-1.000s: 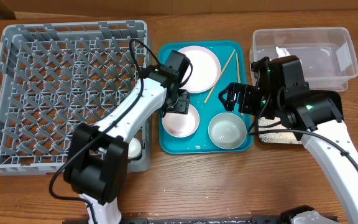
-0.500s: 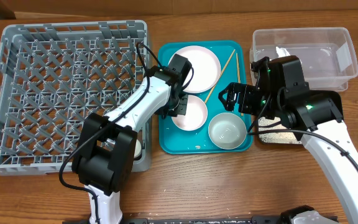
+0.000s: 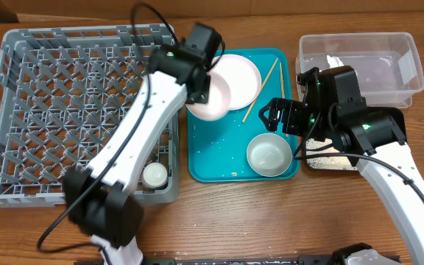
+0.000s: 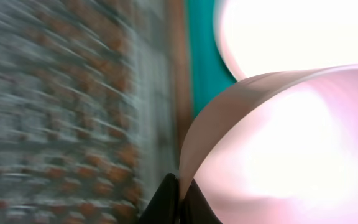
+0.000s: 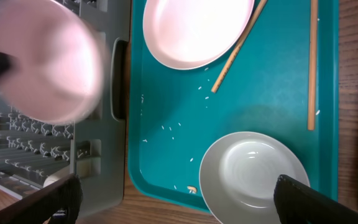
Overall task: Sort waste into correct bins and load items into the dishwasher
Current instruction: 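Lift the small plate with the left gripper toward the rack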
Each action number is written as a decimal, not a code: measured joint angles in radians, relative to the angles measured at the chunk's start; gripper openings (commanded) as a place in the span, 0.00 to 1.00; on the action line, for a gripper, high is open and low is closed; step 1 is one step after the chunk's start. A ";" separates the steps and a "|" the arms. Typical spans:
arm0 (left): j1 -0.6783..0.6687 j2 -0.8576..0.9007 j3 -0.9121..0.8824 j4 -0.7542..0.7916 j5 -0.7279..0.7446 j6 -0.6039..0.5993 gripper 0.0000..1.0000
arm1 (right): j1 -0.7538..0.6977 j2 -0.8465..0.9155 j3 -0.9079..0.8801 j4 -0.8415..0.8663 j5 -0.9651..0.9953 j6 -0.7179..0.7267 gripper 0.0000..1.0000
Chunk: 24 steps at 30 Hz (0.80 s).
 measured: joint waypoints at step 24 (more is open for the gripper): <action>0.045 -0.057 0.026 0.143 -0.813 -0.196 0.04 | 0.000 0.000 0.000 0.000 0.000 0.000 1.00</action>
